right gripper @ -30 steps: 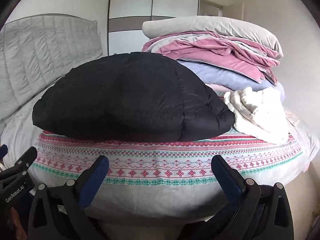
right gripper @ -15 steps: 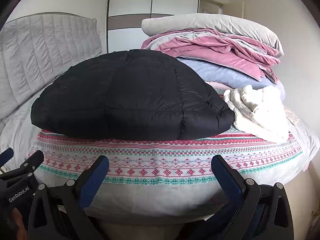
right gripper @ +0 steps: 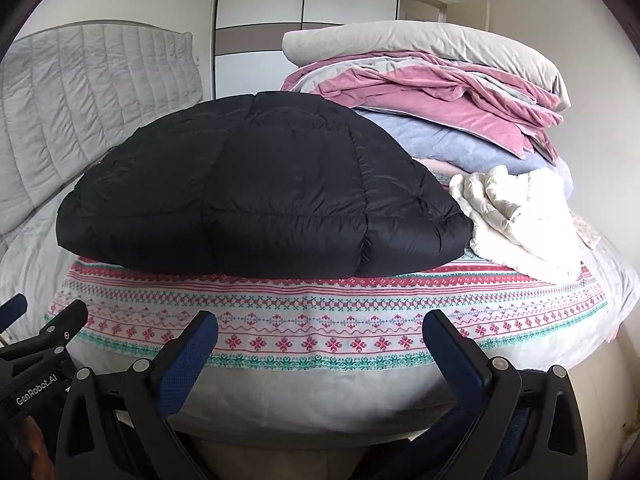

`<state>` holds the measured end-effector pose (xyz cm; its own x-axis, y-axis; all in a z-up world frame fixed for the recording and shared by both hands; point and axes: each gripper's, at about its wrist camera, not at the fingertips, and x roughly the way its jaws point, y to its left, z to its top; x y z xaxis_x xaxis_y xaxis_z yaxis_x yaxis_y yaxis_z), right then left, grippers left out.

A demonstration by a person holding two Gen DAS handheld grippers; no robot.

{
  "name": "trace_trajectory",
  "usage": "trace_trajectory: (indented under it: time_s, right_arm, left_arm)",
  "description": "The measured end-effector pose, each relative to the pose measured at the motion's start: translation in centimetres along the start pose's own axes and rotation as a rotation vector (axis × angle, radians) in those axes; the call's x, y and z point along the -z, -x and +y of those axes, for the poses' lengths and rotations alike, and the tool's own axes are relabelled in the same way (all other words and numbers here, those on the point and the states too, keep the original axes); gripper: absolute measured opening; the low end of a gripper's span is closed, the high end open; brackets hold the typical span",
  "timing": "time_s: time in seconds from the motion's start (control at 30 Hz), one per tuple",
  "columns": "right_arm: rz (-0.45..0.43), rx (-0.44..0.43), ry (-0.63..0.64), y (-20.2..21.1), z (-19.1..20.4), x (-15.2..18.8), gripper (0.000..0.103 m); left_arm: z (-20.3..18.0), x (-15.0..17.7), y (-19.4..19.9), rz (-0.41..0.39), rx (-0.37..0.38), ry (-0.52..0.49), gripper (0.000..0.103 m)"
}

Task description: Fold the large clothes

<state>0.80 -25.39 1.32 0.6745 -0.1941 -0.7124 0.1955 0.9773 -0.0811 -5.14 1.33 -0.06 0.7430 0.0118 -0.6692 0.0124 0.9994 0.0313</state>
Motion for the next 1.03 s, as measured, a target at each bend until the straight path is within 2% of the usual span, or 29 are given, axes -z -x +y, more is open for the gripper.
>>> trace_trajectory:
  time_s: [1.03]
  right_arm:
    - [0.025,-0.005,-0.011,-1.4,-0.4,0.0,0.103]
  left_arm:
    - [-1.2,-0.4,-1.2,0.022,0.009,-0.026,0.1]
